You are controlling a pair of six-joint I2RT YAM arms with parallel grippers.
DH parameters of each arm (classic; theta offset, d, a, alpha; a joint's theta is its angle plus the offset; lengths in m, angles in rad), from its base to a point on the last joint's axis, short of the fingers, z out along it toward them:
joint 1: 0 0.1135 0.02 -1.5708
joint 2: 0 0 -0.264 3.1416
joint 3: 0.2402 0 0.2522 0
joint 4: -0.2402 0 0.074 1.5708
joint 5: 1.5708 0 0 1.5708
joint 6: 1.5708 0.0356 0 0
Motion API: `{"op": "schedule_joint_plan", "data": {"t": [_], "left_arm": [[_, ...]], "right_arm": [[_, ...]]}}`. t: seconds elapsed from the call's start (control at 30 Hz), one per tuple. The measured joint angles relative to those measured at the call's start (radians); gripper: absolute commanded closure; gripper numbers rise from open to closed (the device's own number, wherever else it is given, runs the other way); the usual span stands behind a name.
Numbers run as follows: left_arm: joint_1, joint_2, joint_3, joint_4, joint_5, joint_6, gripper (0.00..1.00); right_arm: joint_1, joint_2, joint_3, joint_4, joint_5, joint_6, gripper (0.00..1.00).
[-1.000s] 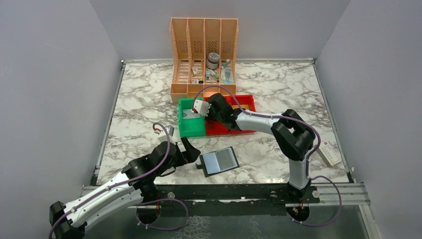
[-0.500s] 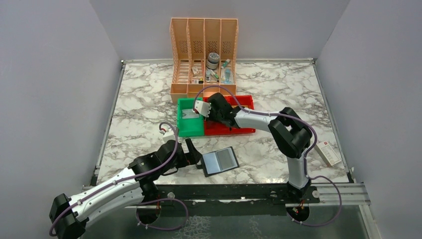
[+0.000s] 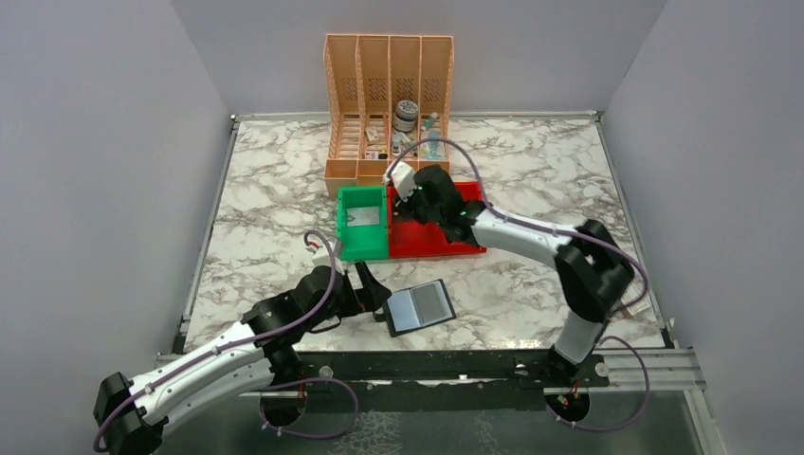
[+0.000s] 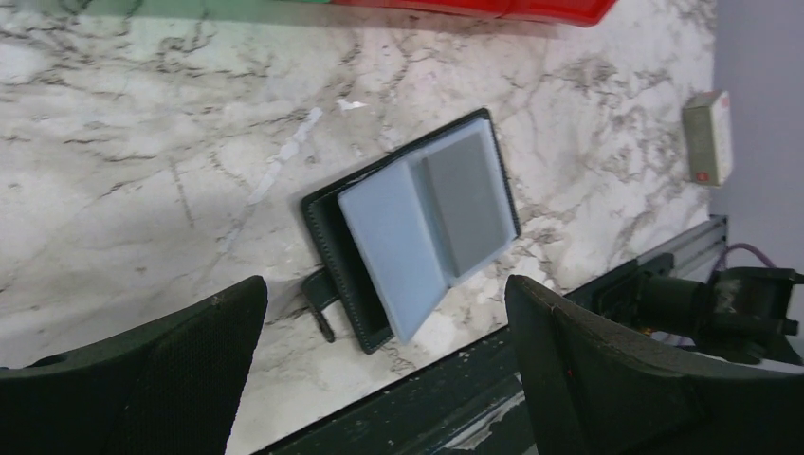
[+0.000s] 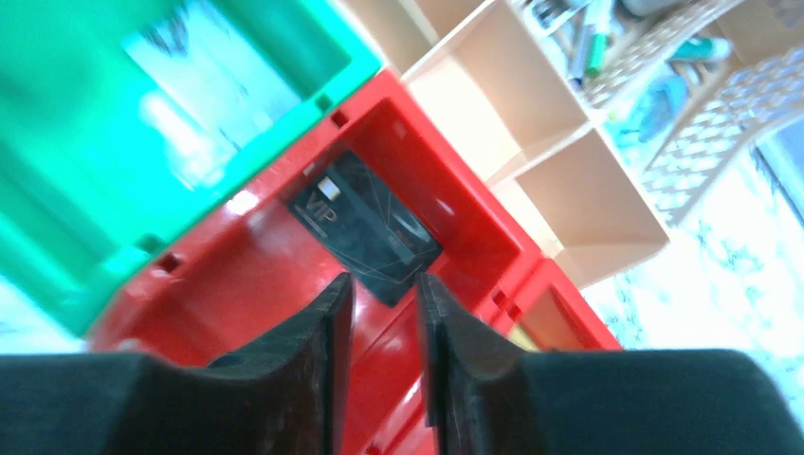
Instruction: Take the credit cards out of the card holder
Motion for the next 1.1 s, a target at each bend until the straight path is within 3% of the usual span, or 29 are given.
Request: {"op": "schedule_joint_plan", "data": {"t": [0.07,0.1,0.27,0.43,0.53,0.7,0.87,1.1], "left_arm": [[0.0,-0.018,-0.011,0.045,0.024,0.0,0.01],[0.0,-0.026,-0.022,0.074,0.039,0.0,0.01],[0.0,-0.023,-0.081,0.225,0.121,-0.004,0.01],[0.0,0.039,-0.087,0.281,0.149,-0.013,0.02],[0.0,0.066,-0.076,0.257,0.149,-0.007,0.07],[0.0,0.146,-0.004,0.205,0.169,0.02,0.26],[-0.031,0.239,0.043,0.203,0.181,0.038,0.32],[-0.185,0.414,0.12,0.2,0.112,0.047,0.39]], "right_arm": [[0.0,-0.119,-0.063,0.046,0.002,0.103,0.46],[-0.003,-0.181,-0.096,0.066,0.003,0.155,0.45],[-0.032,-0.452,-0.298,0.143,-0.065,0.431,0.51],[-0.048,-0.575,-0.515,0.133,-0.187,0.663,0.55],[-0.048,-0.618,-0.611,0.122,-0.265,0.756,0.6],[-0.048,-0.639,-0.679,0.114,-0.405,0.865,0.68],[-0.048,-0.561,-0.688,0.111,-0.503,0.911,0.68],[-0.048,-0.521,-0.69,0.044,-0.518,0.913,0.69]]}}
